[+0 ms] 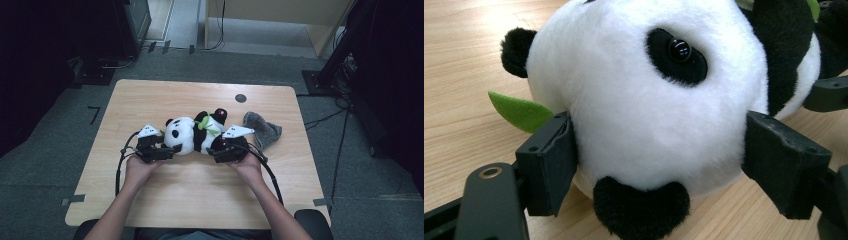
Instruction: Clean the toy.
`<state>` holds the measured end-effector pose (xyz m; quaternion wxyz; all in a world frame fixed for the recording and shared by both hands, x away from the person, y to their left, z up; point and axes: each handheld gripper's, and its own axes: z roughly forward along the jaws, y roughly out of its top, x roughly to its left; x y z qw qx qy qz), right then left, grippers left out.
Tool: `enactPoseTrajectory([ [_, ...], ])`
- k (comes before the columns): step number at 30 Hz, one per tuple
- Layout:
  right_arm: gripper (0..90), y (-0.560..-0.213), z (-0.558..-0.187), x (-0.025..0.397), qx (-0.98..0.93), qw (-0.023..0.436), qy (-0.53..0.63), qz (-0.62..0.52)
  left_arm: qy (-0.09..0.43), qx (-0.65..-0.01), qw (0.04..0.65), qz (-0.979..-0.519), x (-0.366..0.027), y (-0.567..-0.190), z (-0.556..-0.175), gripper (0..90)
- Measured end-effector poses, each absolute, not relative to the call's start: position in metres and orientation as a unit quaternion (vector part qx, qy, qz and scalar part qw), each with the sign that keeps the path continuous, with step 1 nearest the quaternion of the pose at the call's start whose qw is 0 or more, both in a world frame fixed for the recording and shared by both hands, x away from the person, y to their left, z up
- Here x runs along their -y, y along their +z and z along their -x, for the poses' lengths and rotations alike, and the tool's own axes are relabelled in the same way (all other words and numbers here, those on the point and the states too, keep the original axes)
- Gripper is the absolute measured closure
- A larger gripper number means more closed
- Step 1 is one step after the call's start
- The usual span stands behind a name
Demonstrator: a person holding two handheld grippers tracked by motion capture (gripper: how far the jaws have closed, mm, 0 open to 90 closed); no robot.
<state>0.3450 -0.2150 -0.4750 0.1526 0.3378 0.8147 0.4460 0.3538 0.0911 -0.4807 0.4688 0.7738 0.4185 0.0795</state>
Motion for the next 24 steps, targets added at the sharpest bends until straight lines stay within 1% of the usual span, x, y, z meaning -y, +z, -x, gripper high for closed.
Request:
enactPoseTrajectory([
  [2, 22.5, -0.475, -0.344, 0.214, -0.818, 0.166, 0.439, -0.333, 0.08, -0.418, 0.469, -0.774, -0.091, -0.481, -0.354, 19.5],
  [3, 22.5, -0.475, -0.344, 0.214, -0.818, 0.166, 0.439, -0.333, 0.08, -0.418, 0.469, -0.774, -0.091, -0.481, -0.354, 19.5],
  [4, 28.0, -0.476, -0.344, 0.215, -0.819, 0.172, 0.437, -0.331, 0.081, -0.417, 0.468, -0.774, -0.091, -0.481, -0.355, 19.5],
  [5, 28.0, -0.476, -0.344, 0.215, -0.819, 0.172, 0.437, -0.331, 0.081, -0.417, 0.468, -0.774, -0.091, -0.481, -0.355, 19.5],
  [6, 37.3, -0.475, -0.344, 0.215, -0.82, 0.179, 0.433, -0.33, 0.082, -0.417, 0.469, -0.774, -0.091, -0.481, -0.355, 19.5],
  [7, 37.3, -0.475, -0.344, 0.215, -0.82, 0.179, 0.433, -0.33, 0.082, -0.417, 0.469, -0.774, -0.091, -0.481, -0.355, 19.4],
  [8, 45.6, -0.472, -0.345, 0.216, -0.818, 0.175, 0.434, -0.335, 0.084, -0.416, 0.472, -0.773, -0.092, -0.481, -0.355, 19.3],
  [9, 45.6, -0.472, -0.345, 0.216, -0.818, 0.175, 0.434, -0.335, 0.084, -0.416, 0.472, -0.773, -0.092, -0.481, -0.355, 19.1],
  [10, 50.7, -0.469, -0.346, 0.217, -0.814, 0.169, 0.437, -0.343, 0.09, -0.412, 0.474, -0.773, -0.094, -0.48, -0.356, 18.7],
  [13, 52.7, -0.464, -0.348, 0.218, -0.812, 0.165, 0.438, -0.349, 0.102, -0.403, 0.478, -0.773, -0.094, -0.477, -0.355, 16.4],
  [14, 53.6, -0.458, -0.35, 0.22, -0.81, 0.152, 0.44, -0.356, 0.113, -0.393, 0.486, -0.772, -0.096, -0.473, -0.353, 16.3],
  [21, 55.0, -0.437, -0.352, 0.232, -0.799, 0.142, 0.445, -0.378, 0.111, -0.382, 0.494, -0.773, -0.107, -0.468, -0.347, 16.5],
  [24, 55.5, -0.43, -0.354, 0.237, -0.795, 0.141, 0.446, -0.387, 0.115, -0.362, 0.503, -0.776, -0.106, -0.47, -0.34, 16.5],
])
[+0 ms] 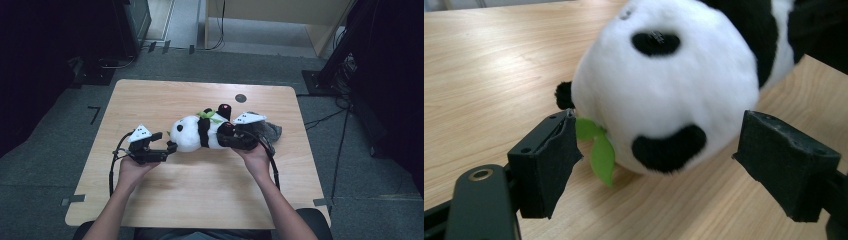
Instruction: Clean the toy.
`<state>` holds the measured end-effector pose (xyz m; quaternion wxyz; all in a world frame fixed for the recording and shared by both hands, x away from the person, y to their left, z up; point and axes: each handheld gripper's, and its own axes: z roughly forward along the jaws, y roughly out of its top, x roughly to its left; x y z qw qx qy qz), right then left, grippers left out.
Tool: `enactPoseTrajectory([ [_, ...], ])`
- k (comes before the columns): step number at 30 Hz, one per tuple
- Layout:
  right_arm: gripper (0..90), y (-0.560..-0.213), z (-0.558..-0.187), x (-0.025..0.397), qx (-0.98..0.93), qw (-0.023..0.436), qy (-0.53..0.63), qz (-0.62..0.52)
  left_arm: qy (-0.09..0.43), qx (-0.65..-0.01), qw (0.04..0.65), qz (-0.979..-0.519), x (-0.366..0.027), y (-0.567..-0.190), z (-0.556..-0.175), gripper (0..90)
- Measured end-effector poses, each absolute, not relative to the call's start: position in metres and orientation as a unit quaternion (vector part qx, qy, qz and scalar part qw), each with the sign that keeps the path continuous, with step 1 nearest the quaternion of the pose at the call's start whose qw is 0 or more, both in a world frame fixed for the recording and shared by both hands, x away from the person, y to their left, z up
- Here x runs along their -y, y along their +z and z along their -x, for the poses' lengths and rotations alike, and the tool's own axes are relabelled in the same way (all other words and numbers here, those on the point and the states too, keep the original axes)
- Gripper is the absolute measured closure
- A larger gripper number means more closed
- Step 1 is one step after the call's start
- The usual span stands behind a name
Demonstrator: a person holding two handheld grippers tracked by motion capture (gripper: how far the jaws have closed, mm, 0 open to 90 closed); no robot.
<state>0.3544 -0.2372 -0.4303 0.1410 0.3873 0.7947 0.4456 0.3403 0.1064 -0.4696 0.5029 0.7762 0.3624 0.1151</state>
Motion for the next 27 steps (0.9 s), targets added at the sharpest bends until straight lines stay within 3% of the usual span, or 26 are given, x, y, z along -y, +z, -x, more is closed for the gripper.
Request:
enactPoseTrajectory([
  [10, 55.8, -0.416, -0.35, 0.24, -0.777, 0.106, 0.478, -0.396, 0.139, -0.315, 0.507, -0.79, -0.087, -0.478, -0.339, 15.4],
  [16, 57.8, -0.411, -0.344, 0.232, -0.778, 0.097, 0.487, -0.386, 0.161, -0.331, 0.498, -0.785, -0.078, -0.484, -0.344, 12.7],
  [19, 57.9, -0.413, -0.344, 0.23, -0.776, 0.096, 0.486, -0.39, 0.178, -0.335, 0.493, -0.783, -0.077, -0.482, -0.344, 26.5],
  [20, 57.9, -0.414, -0.344, 0.23, -0.777, 0.096, 0.486, -0.389, 0.18, -0.341, 0.49, -0.782, -0.077, -0.481, -0.343, 26.5],
  [24, 53.3, -0.417, -0.345, 0.23, -0.782, 0.101, 0.48, -0.384, 0.177, -0.348, 0.478, -0.787, -0.077, -0.471, -0.338, 49.7],
  [27, 47.4, -0.418, -0.343, 0.229, -0.794, 0.133, 0.468, -0.366, 0.175, -0.343, 0.478, -0.789, -0.079, -0.466, -0.336, 55.6],
])
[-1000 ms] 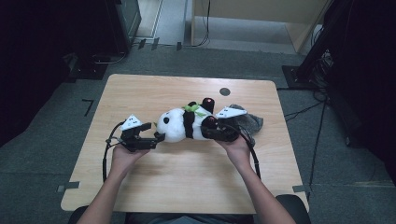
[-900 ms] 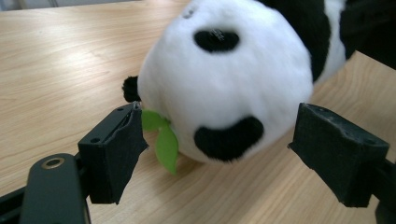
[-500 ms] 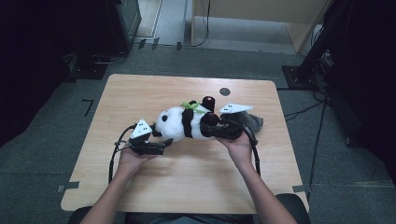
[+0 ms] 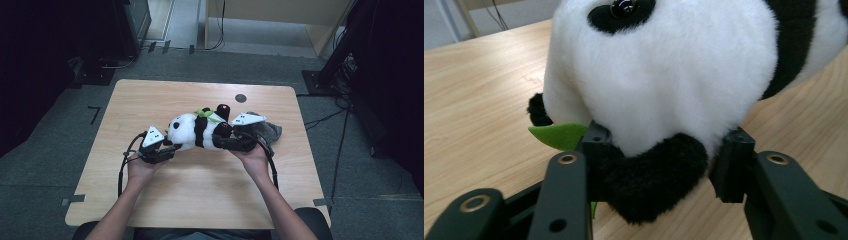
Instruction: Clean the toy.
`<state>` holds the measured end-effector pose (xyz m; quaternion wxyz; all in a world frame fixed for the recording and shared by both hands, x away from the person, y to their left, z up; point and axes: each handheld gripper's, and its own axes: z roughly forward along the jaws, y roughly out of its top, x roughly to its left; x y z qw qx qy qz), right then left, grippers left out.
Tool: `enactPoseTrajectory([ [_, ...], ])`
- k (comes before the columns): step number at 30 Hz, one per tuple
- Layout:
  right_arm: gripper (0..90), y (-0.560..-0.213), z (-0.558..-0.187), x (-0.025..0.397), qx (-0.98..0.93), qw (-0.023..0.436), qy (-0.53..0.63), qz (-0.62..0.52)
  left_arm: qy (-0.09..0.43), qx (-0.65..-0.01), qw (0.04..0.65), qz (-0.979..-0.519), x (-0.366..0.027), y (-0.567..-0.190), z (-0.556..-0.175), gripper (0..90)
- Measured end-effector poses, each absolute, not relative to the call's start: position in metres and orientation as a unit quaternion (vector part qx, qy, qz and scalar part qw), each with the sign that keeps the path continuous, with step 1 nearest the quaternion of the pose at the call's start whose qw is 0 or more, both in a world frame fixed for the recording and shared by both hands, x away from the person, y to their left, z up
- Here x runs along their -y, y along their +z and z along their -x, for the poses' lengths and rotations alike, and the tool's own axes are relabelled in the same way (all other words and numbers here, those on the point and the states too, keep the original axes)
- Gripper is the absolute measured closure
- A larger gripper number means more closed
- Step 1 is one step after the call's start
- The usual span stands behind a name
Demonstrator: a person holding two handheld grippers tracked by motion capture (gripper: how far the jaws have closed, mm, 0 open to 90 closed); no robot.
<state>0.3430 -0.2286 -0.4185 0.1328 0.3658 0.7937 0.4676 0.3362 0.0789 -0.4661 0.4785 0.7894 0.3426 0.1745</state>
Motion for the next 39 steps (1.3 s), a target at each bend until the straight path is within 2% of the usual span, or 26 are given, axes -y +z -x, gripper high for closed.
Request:
enactPoseTrajectory([
  [2, 42.4, -0.42, -0.342, 0.232, -0.79, 0.136, 0.485, -0.35, 0.149, -0.352, 0.493, -0.782, -0.084, -0.463, -0.338, 56.6],
  [3, 36.4, -0.42, -0.343, 0.235, -0.785, 0.135, 0.504, -0.336, 0.136, -0.354, 0.499, -0.779, -0.086, -0.461, -0.338, 59.2],
  [4, 36.4, -0.42, -0.343, 0.235, -0.785, 0.135, 0.504, -0.336, 0.131, -0.355, 0.499, -0.779, -0.087, -0.46, -0.339, 59.2],
  [5, 30.8, -0.422, -0.342, 0.236, -0.789, 0.147, 0.508, -0.314, 0.117, -0.358, 0.497, -0.782, -0.089, -0.459, -0.34, 61.0],
  [6, 30.8, -0.422, -0.342, 0.236, -0.789, 0.147, 0.508, -0.314, 0.117, -0.358, 0.497, -0.782, -0.089, -0.459, -0.34, 61.0],
  [8, 8.1, -0.424, -0.342, 0.235, -0.808, 0.155, 0.484, -0.298, 0.1, -0.368, 0.495, -0.781, -0.091, -0.458, -0.343, 61.1],
  [10, 7.0, -0.426, -0.343, 0.236, -0.813, 0.144, 0.481, -0.293, 0.092, -0.38, 0.495, -0.776, -0.095, -0.456, -0.345, 61.1],
  [11, 0.9, -0.433, -0.344, 0.238, -0.821, 0.122, 0.483, -0.28, 0.093, -0.387, 0.498, -0.771, -0.099, -0.452, -0.345, 61.1],
  [13, 0.0, -0.438, -0.343, 0.236, -0.823, 0.13, 0.482, -0.271, 0.089, -0.381, 0.501, -0.772, -0.102, -0.446, -0.344, 61.1],
  [16, 0.0, -0.439, -0.341, 0.232, -0.822, 0.147, 0.487, -0.255, 0.075, -0.376, 0.507, -0.772, -0.104, -0.441, -0.342, 61.0],
  [17, 0.0, -0.439, -0.339, 0.226, -0.821, 0.164, 0.491, -0.24, 0.042, -0.376, 0.515, -0.769, -0.104, -0.438, -0.341, 61.0],
  [18, 0.0, -0.439, -0.339, 0.226, -0.821, 0.164, 0.491, -0.24, 0.042, -0.376, 0.515, -0.769, -0.104, -0.438, -0.341, 61.0],
  [20, 0.0, -0.442, -0.337, 0.221, -0.822, 0.197, 0.48, -0.235, 0.022, -0.377, 0.52, -0.766, -0.103, -0.437, -0.34, 61.0],
  [21, 7.4, -0.444, -0.335, 0.219, -0.82, 0.216, 0.471, -0.242, 0.025, -0.378, 0.521, -0.765, -0.1, -0.436, -0.339, 60.8],
  [22, 7.4, -0.444, -0.335, 0.219, -0.82, 0.216, 0.471, -0.242, 0.025, -0.378, 0.521, -0.765, -0.1, -0.436, -0.339, 60.1],
  [23, 24.6, -0.446, -0.334, 0.22, -0.814, 0.223, 0.471, -0.256, 0.044, -0.378, 0.522, -0.764, -0.098, -0.436, -0.338, 58.0],
  [24, 24.6, -0.446, -0.334, 0.22, -0.814, 0.223, 0.471, -0.256, 0.044, -0.378, 0.522, -0.764, -0.098, -0.436, -0.338, 56.0],
  [25, 34.3, -0.447, -0.335, 0.22, -0.817, 0.209, 0.463, -0.271, 0.083, -0.364, 0.509, -0.776, -0.095, -0.438, -0.336, 51.4],
  [26, 34.3, -0.447, -0.335, 0.22, -0.817, 0.209, 0.463, -0.271, 0.083, -0.364, 0.509, -0.776, -0.095, -0.438, -0.336, 44.4],
  [27, 36.3, -0.447, -0.336, 0.22, -0.822, 0.199, 0.458, -0.276, 0.106, -0.351, 0.504, -0.782, -0.093, -0.44, -0.336, 44.4],
  [28, 38.9, -0.446, -0.338, 0.222, -0.821, 0.191, 0.456, -0.284, 0.113, -0.342, 0.508, -0.782, -0.093, -0.442, -0.337, 36.6],
  [29, 39.8, -0.445, -0.34, 0.227, -0.817, 0.181, 0.459, -0.298, 0.121, -0.329, 0.519, -0.78, -0.094, -0.447, -0.339, 28.6],
  [30, 39.8, -0.445, -0.34, 0.227, -0.817, 0.181, 0.459, -0.298, 0.121, -0.329, 0.519, -0.78, -0.094, -0.447, -0.339, 26.1],
  [33, 39.9, -0.437, -0.344, 0.238, -0.804, 0.181, 0.461, -0.33, 0.141, -0.333, 0.512, -0.779, -0.101, -0.452, -0.339, 25.7],
  [36, 40.0, -0.435, -0.344, 0.245, -0.795, 0.181, 0.463, -0.347, 0.13, -0.337, 0.514, -0.778, -0.103, -0.455, -0.34, 25.7],
  [39, 39.3, -0.43, -0.345, 0.253, -0.782, 0.157, 0.477, -0.37, 0.126, -0.328, 0.507, -0.787, -0.098, -0.463, -0.342, 25.3],
])
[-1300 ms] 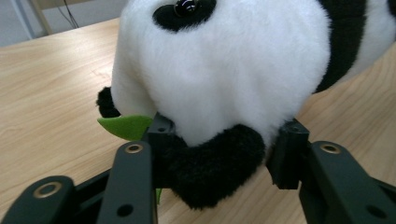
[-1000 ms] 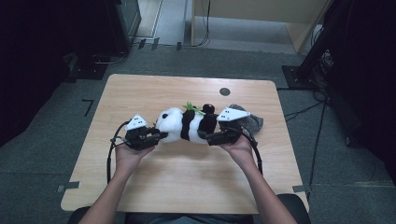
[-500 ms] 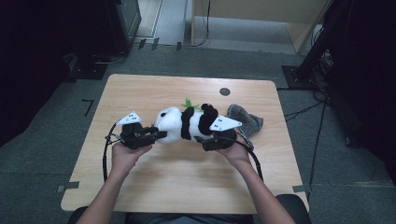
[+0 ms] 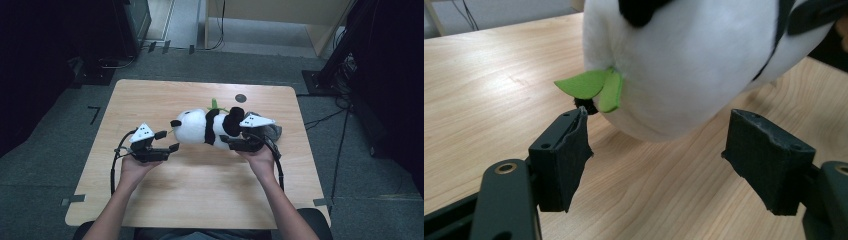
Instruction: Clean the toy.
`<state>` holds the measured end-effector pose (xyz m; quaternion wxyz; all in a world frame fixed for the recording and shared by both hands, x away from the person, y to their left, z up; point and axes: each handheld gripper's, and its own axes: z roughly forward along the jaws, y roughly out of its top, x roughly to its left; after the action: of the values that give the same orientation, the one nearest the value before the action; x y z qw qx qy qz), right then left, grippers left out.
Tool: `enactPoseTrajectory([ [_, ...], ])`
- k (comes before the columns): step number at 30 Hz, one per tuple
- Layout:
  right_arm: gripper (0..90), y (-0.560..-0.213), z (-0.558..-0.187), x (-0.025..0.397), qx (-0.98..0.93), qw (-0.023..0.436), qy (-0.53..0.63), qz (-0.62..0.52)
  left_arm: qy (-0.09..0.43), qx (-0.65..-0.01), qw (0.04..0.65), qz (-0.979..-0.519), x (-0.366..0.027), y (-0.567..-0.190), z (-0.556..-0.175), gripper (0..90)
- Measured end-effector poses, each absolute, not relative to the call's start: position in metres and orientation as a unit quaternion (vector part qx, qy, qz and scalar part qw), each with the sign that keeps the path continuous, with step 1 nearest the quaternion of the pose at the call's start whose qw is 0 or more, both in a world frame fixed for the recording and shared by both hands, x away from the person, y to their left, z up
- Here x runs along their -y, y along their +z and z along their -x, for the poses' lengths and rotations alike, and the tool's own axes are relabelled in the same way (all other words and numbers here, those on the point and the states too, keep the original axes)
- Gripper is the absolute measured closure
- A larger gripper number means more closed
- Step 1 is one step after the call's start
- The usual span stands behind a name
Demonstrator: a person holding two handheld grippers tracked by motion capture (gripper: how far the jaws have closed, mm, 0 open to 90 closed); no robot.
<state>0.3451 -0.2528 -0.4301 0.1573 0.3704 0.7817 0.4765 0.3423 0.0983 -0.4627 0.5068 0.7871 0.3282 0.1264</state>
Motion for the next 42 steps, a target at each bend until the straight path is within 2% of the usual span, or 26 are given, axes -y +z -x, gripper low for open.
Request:
enactPoseTrajectory([
  [4, 38.1, -0.426, -0.34, 0.248, -0.783, 0.142, 0.485, -0.362, 0.11, -0.317, 0.521, -0.785, -0.092, -0.468, -0.345, 20.4],
  [8, 39.3, -0.423, -0.336, 0.241, -0.786, 0.123, 0.493, -0.353, 0.122, -0.307, 0.526, -0.784, -0.087, -0.469, -0.344, 12.9],
  [11, 41.4, -0.423, -0.335, 0.239, -0.784, 0.107, 0.498, -0.355, 0.122, -0.319, 0.528, -0.778, -0.085, -0.469, -0.344, 11.0],
  [13, 41.9, -0.423, -0.334, 0.235, -0.785, 0.104, 0.497, -0.354, 0.125, -0.327, 0.526, -0.775, -0.084, -0.469, -0.344, 16.0],
  [17, 40.9, -0.424, -0.334, 0.235, -0.785, 0.104, 0.494, -0.359, 0.122, -0.344, 0.521, -0.772, -0.083, -0.466, -0.341, 39.6],
  [18, 36.4, -0.425, -0.335, 0.234, -0.787, 0.106, 0.489, -0.36, 0.109, -0.359, 0.517, -0.77, -0.083, -0.463, -0.341, 43.3],
  [21, 32.0, -0.425, -0.335, 0.233, -0.791, 0.111, 0.482, -0.36, 0.091, -0.365, 0.515, -0.77, -0.084, -0.463, -0.342, 52.4],
  [22, 24.7, -0.426, -0.336, 0.234, -0.794, 0.114, 0.478, -0.357, 0.087, -0.365, 0.517, -0.769, -0.086, -0.46, -0.341, 54.1],
  [23, 24.7, -0.426, -0.336, 0.234, -0.794, 0.114, 0.478, -0.357, 0.087, -0.365, 0.517, -0.769, -0.086, -0.46, -0.341, 54.9],
  [24, 17.4, -0.427, -0.337, 0.237, -0.794, 0.114, 0.484, -0.349, 0.08, -0.366, 0.527, -0.763, -0.09, -0.454, -0.342, 55.7],
  [26, 14.7, -0.429, -0.337, 0.242, -0.789, 0.118, 0.503, -0.333, 0.078, -0.372, 0.533, -0.756, -0.097, -0.449, -0.343, 56.4],
  [31, 18.1, -0.434, -0.331, 0.247, -0.796, 0.134, 0.503, -0.309, 0.077, -0.394, 0.536, -0.742, -0.114, -0.442, -0.346, 57.9],
  [37, 14.4, -0.441, -0.333, 0.245, -0.795, 0.133, 0.509, -0.302, 0.063, -0.393, 0.556, -0.73, -0.117, -0.432, -0.343, 56.6],
  [38, 10.6, -0.441, -0.33, 0.239, -0.797, 0.156, 0.507, -0.288, 0.042, -0.389, 0.555, -0.735, -0.111, -0.43, -0.342, 56.5],
  [39, 10.6, -0.441, -0.33, 0.239, -0.797, 0.156, 0.507, -0.288, 0.042, -0.389, 0.555, -0.735, -0.111, -0.43, -0.342, 56.5],
  [40, 3.8, -0.441, -0.326, 0.23, -0.801, 0.168, 0.505, -0.273, 0.023, -0.383, 0.553, -0.739, -0.102, -0.429, -0.34, 56.4],
  [41, 3.8, -0.441, -0.326, 0.23, -0.801, 0.168, 0.505, -0.273, 0.023, -0.383, 0.553, -0.739, -0.102, -0.429, -0.34, 56.2],
  [42, 11.3, -0.442, -0.323, 0.222, -0.808, 0.205, 0.472, -0.287, 0.024, -0.388, 0.548, -0.74, -0.096, -0.43, -0.339, 55.6],
])
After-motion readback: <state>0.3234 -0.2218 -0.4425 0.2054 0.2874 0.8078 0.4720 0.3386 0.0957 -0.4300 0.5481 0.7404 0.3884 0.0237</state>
